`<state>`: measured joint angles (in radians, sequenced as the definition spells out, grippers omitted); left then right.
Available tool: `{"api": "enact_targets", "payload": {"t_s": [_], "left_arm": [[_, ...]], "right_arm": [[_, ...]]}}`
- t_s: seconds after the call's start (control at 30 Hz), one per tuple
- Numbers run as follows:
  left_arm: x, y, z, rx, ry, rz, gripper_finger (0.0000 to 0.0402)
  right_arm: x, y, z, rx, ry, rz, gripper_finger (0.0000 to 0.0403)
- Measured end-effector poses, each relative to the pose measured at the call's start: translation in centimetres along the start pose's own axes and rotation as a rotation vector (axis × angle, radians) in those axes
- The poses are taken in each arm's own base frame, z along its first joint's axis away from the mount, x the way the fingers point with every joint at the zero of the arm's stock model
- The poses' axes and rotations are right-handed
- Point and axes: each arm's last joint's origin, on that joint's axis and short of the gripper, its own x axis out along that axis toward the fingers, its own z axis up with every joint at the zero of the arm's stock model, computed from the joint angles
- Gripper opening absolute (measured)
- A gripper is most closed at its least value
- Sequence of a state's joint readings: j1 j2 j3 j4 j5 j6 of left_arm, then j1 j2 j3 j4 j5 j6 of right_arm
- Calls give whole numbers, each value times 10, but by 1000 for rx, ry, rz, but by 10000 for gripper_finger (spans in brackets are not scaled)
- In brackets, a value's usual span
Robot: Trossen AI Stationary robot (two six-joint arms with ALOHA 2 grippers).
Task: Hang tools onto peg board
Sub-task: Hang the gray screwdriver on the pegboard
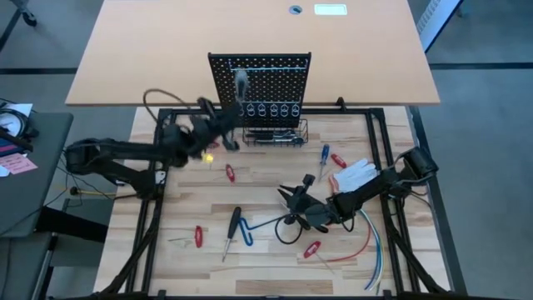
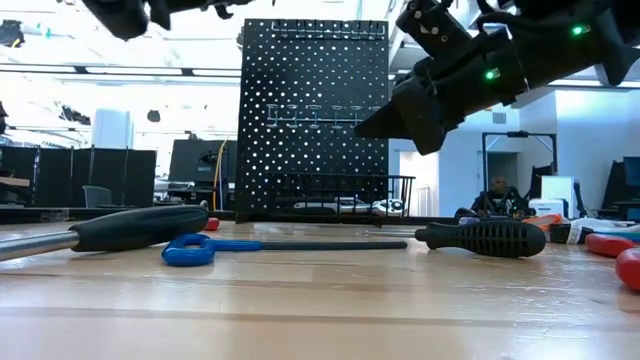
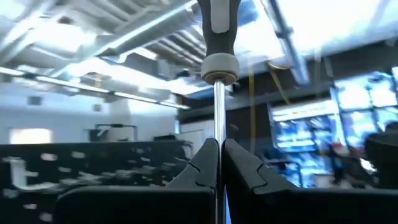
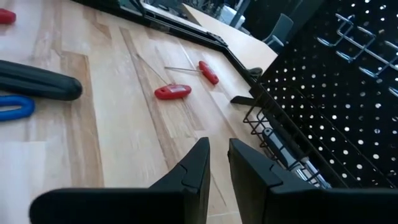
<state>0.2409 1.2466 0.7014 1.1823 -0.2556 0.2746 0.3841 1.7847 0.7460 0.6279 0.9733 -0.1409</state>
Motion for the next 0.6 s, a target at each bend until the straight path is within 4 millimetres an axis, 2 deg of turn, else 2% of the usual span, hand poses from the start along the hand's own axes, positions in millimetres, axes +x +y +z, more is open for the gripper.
{"api": "enact_targets", "payload": {"t_s": [0.13,0.27,0.43,0.6], "left_arm": [[21,22,3,-18,-36,23,0],[35,34,-15,-25,10,65,0],[42,41,-36,-35,46,155,0],[40,38,-30,1,23,181,0]], "right_arm": [[-2,2,0,-10,1,7,66],[-2,1,0,-30,2,7,66],[-1,1,0,-32,2,6,66],[-2,2,-1,-40,6,9,66]]}}
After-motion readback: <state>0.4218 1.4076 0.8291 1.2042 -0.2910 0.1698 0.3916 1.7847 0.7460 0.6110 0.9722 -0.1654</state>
